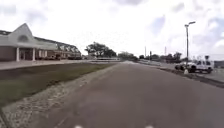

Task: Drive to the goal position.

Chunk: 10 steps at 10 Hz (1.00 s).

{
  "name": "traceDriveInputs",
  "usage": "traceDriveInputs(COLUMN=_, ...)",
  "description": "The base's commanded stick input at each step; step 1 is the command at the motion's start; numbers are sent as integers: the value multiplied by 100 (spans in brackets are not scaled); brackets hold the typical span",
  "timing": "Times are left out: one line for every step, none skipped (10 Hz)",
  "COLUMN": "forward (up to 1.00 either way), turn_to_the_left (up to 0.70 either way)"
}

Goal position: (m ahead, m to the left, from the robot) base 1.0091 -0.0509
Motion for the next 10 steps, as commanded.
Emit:
traceDriveInputs(forward=70, turn_to_the_left=-35)
traceDriveInputs(forward=70, turn_to_the_left=-35)
traceDriveInputs(forward=70, turn_to_the_left=-35)
traceDriveInputs(forward=70, turn_to_the_left=-35)
traceDriveInputs(forward=70, turn_to_the_left=-35)
traceDriveInputs(forward=70, turn_to_the_left=-35)
traceDriveInputs(forward=70, turn_to_the_left=-33)
traceDriveInputs(forward=70, turn_to_the_left=-10)
traceDriveInputs(forward=70, turn_to_the_left=0)
traceDriveInputs(forward=70, turn_to_the_left=0)
